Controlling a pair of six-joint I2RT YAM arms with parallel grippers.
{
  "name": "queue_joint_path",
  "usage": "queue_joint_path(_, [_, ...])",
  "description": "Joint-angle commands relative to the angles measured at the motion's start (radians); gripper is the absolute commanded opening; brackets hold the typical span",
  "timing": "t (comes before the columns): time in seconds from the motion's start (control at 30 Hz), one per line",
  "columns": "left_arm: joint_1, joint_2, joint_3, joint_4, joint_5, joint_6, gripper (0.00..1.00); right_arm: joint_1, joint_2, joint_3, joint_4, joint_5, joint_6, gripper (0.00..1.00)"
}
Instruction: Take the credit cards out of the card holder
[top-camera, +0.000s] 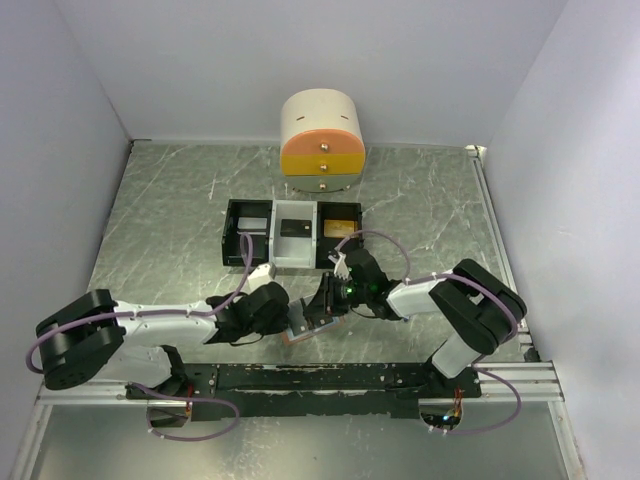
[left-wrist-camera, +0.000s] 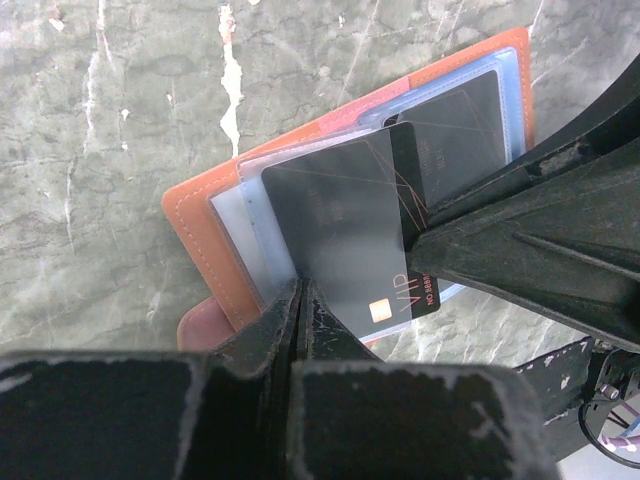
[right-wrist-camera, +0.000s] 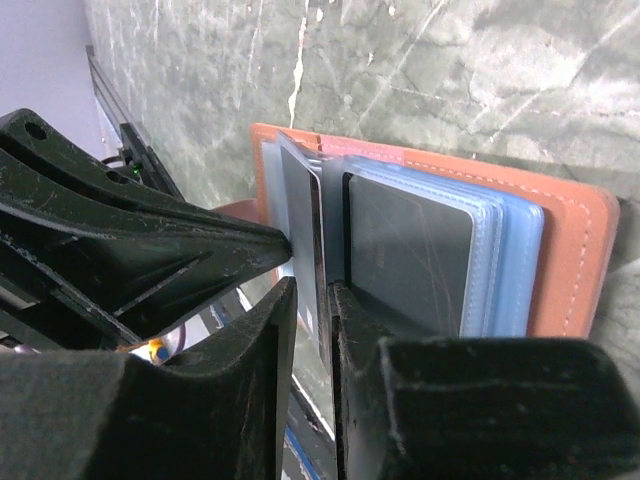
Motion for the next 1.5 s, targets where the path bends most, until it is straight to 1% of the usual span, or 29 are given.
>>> queue_joint_path(0.0, [-0.004, 0.053, -0.009, -0.056, -0.007, 0.024, 0.07, -0.001, 0.027, 0.033, 0.002, -0.024, -0.026, 0.2])
queue_joint_path(0.07, [-0.004, 0.062, -0.003, -0.055, -0.004, 0.028, 0.07, -0.001, 0.041, 0.04, 0.009, -0.034, -0.027, 0.19])
queue_joint_path(0.2, [-0.004, 0.07, -0.001, -0.055, -0.003, 0.025, 0.07, 0.0, 0.042, 0.048, -0.001, -0.036, -0.031, 0.11])
queue_joint_path(0.27, [-0.004, 0.068, -0.001, -0.06, -0.005, 0.024, 0.07, 0.0, 0.029, 0.052, -0.033, -0.014, -0.041, 0.08])
queue_joint_path(0.47, [-0.004, 0.054, -0.011, -0.074, -0.012, 0.01, 0.07, -0.01, -0.026, 0.031, -0.092, 0.053, -0.049, 0.08])
queue_joint_path(0.53, [-0.004, 0.052, -0.015, -0.075, -0.012, 0.009, 0.07, -0.022, -0.024, 0.022, -0.081, 0.032, -0.041, 0.1])
queue_joint_path(0.6, [-0.004, 0.052, -0.018, -0.078, -0.012, 0.007, 0.07, -0.033, -0.017, 0.004, -0.034, -0.008, -0.018, 0.1])
queue_joint_path(0.67, [-0.005, 0.052, -0.018, -0.082, -0.013, 0.005, 0.07, -0.036, -0.011, -0.006, 0.002, -0.03, 0.001, 0.06])
queue_joint_path(0.73, [-0.004, 0.052, -0.019, -0.081, -0.014, 0.003, 0.07, -0.037, -0.018, -0.001, -0.022, -0.021, -0.002, 0.03])
queue_joint_path(0.8, [-0.004, 0.049, -0.019, -0.085, -0.015, 0.0, 0.07, -0.037, -0.043, 0.002, -0.066, 0.025, -0.021, 0.0])
queue_joint_path(0.9, [-0.005, 0.039, -0.014, -0.097, -0.017, -0.001, 0.07, -0.039, -0.076, 0.012, -0.128, 0.069, -0.05, 0.0])
queue_joint_path(0.97, [-0.004, 0.018, 0.002, -0.106, -0.011, 0.026, 0.1, -0.041, -0.087, 0.009, -0.136, 0.079, -0.051, 0.0])
queue_joint_path(1.03, [-0.004, -0.014, 0.036, -0.12, -0.008, 0.065, 0.19, -0.039, -0.087, -0.001, -0.126, 0.094, -0.039, 0.0])
queue_joint_path(1.1, [-0.004, -0.057, 0.071, -0.115, -0.01, 0.102, 0.33, -0.033, -0.073, -0.01, -0.113, 0.097, -0.025, 0.0])
queue_joint_path(1.17, [-0.004, -0.089, 0.083, -0.063, 0.0, 0.131, 0.42, -0.033, -0.059, -0.019, -0.097, 0.094, -0.017, 0.0])
queue_joint_path(1.2, [-0.004, -0.098, 0.079, -0.023, 0.008, 0.14, 0.44, -0.033, -0.055, -0.02, -0.099, 0.103, -0.016, 0.0])
queue_joint_path(1.27, [-0.004, -0.099, 0.06, 0.067, 0.024, 0.154, 0.47, -0.033, -0.057, -0.02, -0.101, 0.116, -0.014, 0.0])
queue_joint_path(1.33, [-0.005, -0.068, 0.051, 0.12, 0.033, 0.156, 0.48, -0.033, -0.059, -0.019, -0.091, 0.114, -0.004, 0.0])
queue_joint_path(1.4, [-0.004, -0.014, 0.057, 0.133, 0.038, 0.148, 0.44, -0.033, -0.057, -0.019, -0.082, 0.111, 0.001, 0.0])
queue_joint_path(1.47, [-0.005, 0.044, 0.078, 0.112, 0.044, 0.153, 0.38, -0.033, -0.054, -0.019, -0.081, 0.108, 0.002, 0.0])
